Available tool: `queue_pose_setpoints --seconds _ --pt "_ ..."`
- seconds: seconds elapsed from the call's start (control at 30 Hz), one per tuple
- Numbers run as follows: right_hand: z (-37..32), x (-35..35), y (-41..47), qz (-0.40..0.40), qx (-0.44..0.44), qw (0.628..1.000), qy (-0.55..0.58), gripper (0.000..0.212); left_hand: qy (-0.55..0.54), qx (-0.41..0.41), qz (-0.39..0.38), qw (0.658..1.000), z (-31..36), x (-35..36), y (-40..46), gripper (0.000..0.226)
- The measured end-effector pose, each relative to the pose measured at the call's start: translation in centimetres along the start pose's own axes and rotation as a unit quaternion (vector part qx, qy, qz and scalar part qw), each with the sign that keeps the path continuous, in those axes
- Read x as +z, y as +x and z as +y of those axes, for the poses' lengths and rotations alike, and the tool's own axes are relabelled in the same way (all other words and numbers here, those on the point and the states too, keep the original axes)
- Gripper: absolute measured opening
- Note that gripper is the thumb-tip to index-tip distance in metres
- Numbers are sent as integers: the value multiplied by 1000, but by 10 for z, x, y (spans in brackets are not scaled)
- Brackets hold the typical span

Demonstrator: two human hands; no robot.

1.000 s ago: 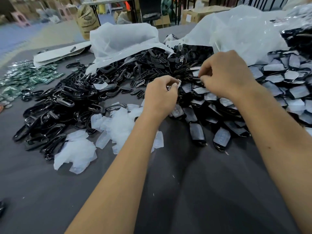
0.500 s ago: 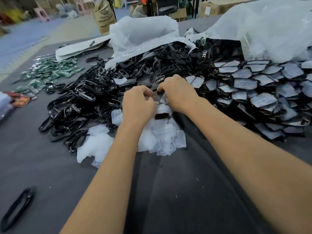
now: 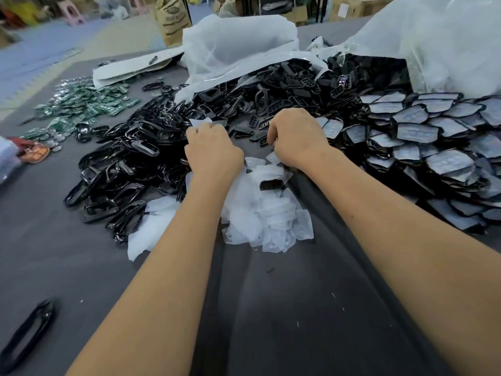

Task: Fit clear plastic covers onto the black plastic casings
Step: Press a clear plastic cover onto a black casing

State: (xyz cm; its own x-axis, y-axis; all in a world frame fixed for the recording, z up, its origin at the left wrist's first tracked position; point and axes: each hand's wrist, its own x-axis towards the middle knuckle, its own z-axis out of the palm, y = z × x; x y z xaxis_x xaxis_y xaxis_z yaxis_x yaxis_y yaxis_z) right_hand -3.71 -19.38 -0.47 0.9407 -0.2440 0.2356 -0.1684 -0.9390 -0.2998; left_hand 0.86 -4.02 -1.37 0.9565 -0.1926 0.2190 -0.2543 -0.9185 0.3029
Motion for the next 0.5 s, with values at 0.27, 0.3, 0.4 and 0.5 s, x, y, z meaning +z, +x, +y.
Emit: queue_pose_setpoints --seconds 0.27,0.3,0.4,0.5 --pt "5 0 5 4 -11 997 78 34 37 34 -51 997 0 9 23 35" --pt "5 0 6 4 -19 996 93 36 43 32 -41 998 0 10 23 35" --pt "3 -4 7 12 -34 993 114 40 64 32 7 997 0 11 23 37" --pt "3 -6 10 32 -31 990 130 38 60 21 33 997 -3 9 26 43"
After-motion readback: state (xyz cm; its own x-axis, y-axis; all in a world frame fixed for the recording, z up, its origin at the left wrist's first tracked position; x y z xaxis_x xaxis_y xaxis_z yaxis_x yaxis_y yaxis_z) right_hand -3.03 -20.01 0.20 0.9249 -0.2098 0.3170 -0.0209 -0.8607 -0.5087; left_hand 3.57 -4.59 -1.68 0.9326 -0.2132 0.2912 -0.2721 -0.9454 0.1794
